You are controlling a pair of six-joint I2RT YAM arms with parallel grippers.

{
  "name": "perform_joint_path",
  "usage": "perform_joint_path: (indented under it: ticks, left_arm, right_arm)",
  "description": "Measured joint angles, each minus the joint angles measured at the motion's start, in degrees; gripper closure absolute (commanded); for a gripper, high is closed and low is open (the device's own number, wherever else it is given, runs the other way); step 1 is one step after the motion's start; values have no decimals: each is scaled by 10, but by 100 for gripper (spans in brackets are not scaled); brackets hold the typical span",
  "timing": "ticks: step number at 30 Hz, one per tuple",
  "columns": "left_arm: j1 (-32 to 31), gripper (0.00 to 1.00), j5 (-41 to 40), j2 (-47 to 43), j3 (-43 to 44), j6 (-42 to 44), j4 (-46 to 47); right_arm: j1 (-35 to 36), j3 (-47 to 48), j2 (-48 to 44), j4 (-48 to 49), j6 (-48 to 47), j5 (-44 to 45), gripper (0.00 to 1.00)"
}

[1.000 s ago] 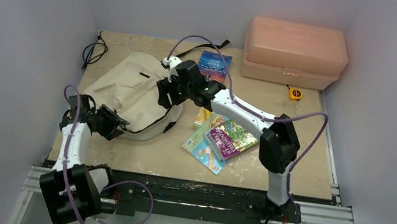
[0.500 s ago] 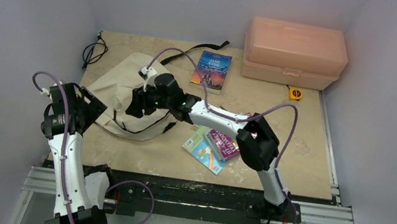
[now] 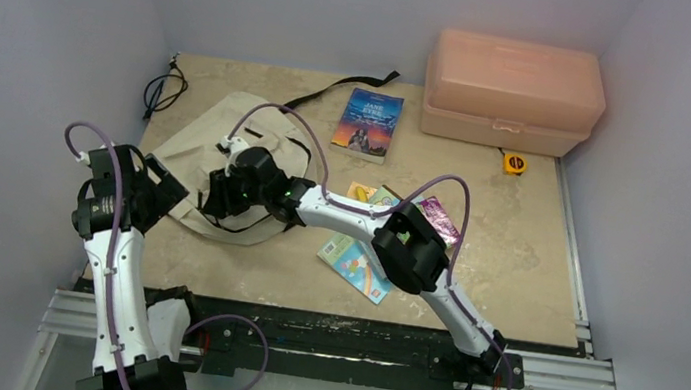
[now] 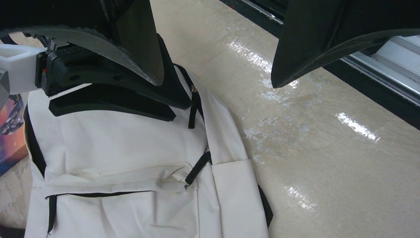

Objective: Pack the student bag
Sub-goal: Unzip the student bag at the center of the board.

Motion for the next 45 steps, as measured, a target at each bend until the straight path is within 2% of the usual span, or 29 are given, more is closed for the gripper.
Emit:
perform_joint_path:
  ticks: [11,18,21,24,30,34,38,45]
  left_arm:
    - [0,21,14,0,-9,6,11]
    - [0,21,24,1,-16,14,20]
    - [0,21,28,2,-18,14,23]
    - [-1,21,36,5,-18,14,26]
    - [-1,24,90,36,-43,-3,52]
    - [0,31,149,96,-87,-39,91]
    - [7,29,211,184,-134,-86,141]
    - [14,28,241,214,-146,-122,191]
  right_arm:
    - [17,48,40,-36,-23,49,59]
    - [26,55,60,-57,-38,71,68]
    - [30,59,60,-63,-43,80,78]
    - [33,61,60,-68,-47,82,100]
    - [32,53,54,-65,-41,76,100]
    - [28,-17,-7,-47,-16,66,100]
    - [24,-82,-90,-1,18,57,100]
    - [20,-172,-146,97,77,42,100]
